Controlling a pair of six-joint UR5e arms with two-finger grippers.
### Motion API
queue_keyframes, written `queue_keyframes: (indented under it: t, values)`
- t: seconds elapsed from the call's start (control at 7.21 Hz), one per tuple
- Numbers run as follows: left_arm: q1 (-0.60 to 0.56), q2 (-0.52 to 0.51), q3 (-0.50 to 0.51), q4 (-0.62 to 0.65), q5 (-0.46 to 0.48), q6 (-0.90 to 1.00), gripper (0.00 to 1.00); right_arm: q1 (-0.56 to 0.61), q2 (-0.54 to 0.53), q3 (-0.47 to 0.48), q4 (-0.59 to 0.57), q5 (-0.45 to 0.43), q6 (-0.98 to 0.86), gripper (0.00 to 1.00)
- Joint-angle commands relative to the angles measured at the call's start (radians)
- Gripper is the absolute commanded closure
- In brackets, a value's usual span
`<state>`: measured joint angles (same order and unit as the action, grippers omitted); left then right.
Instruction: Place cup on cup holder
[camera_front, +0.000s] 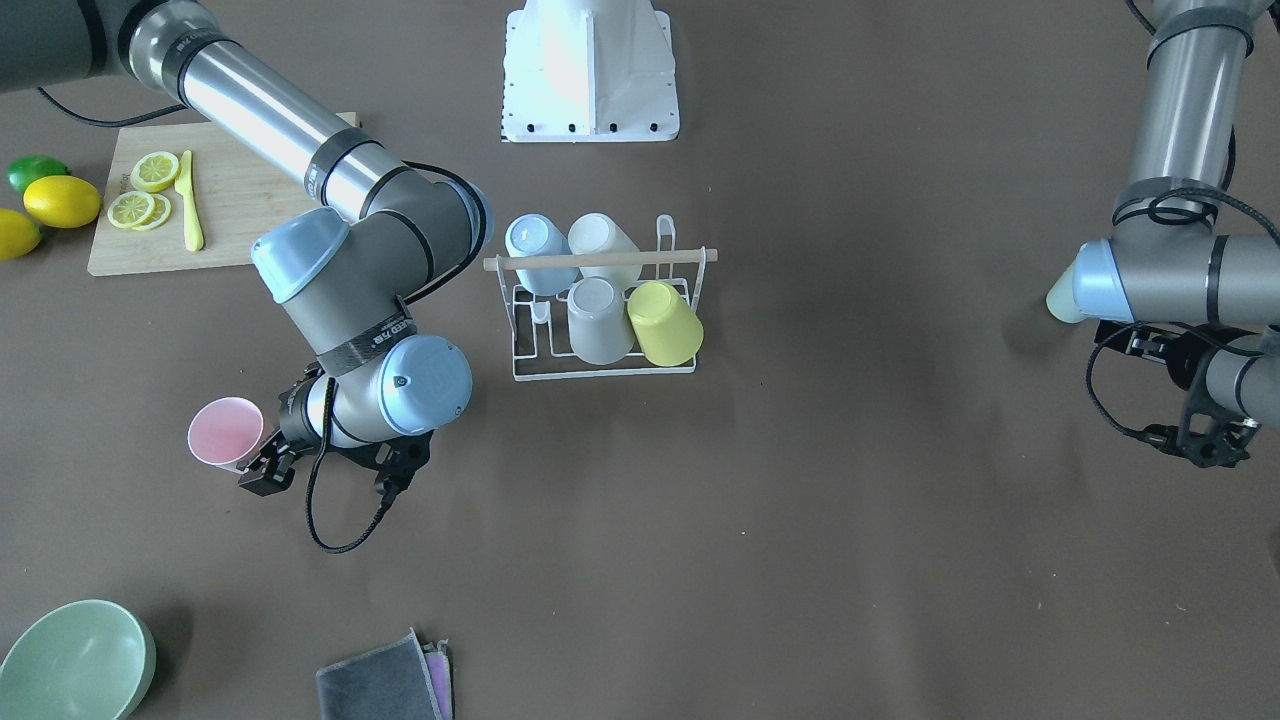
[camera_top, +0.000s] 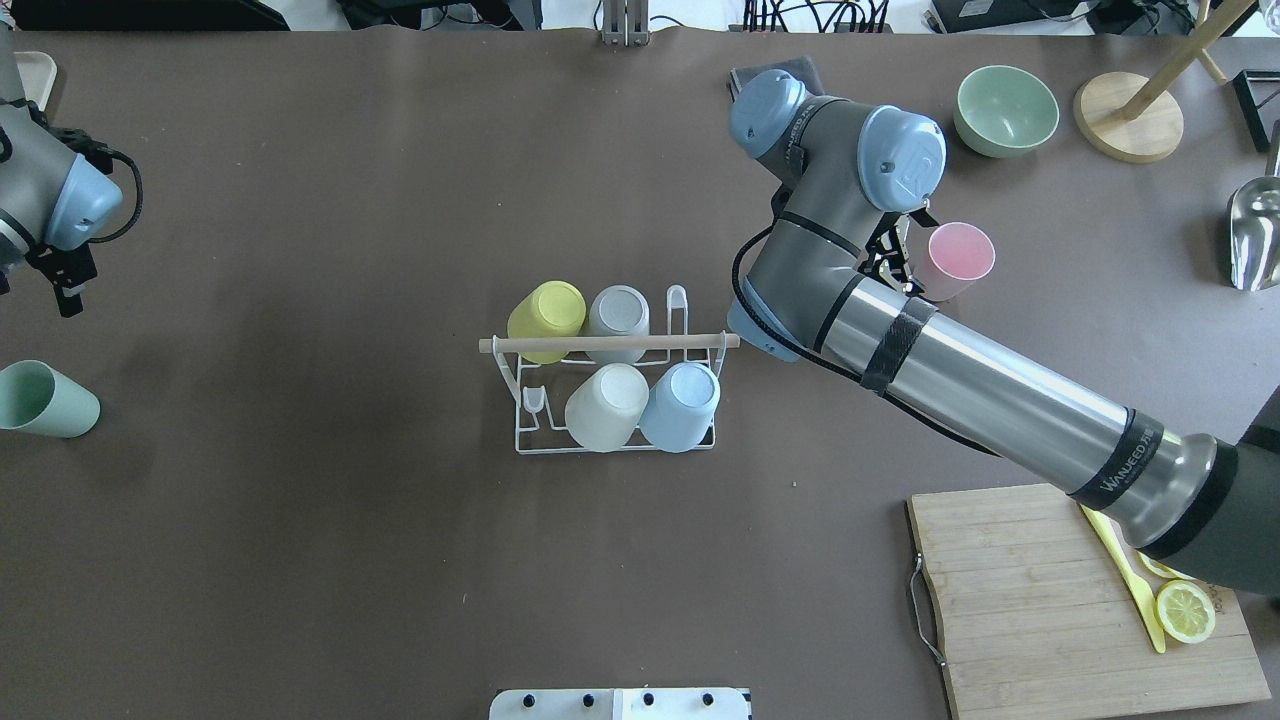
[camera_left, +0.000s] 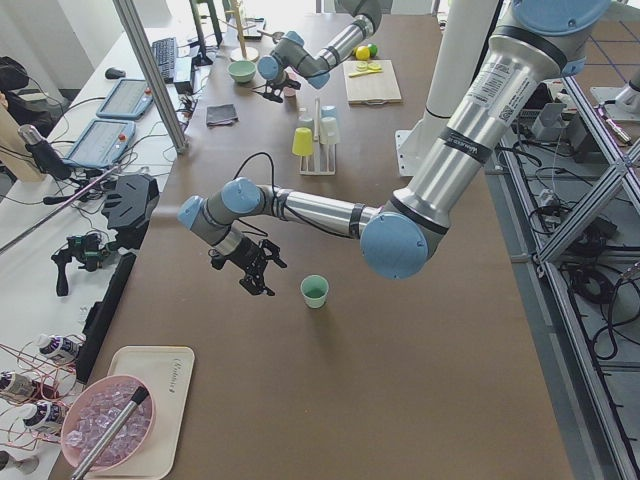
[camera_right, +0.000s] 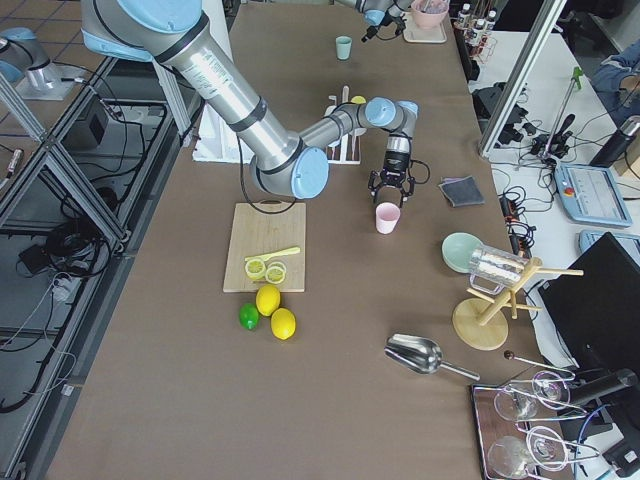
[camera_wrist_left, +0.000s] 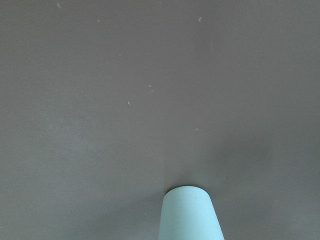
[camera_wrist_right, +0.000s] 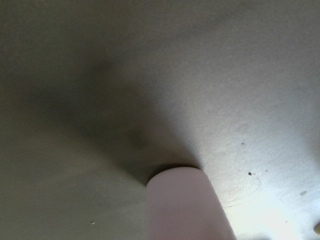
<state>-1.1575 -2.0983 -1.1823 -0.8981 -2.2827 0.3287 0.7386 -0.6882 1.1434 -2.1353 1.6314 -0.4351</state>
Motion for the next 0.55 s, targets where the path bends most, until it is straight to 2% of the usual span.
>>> queue_keyframes:
  t: [0.0,0.42]
  values:
    - [0.013,0.004,0.039,0.005,-0.01,-0.034,0.02,-0.007,-0.004,0.001,0.0,-0.001,-0.001,0.08]
    - [0.042,0.006,0.078,0.022,-0.064,-0.086,0.02,-0.008,-0.016,0.001,0.0,-0.001,-0.005,0.08]
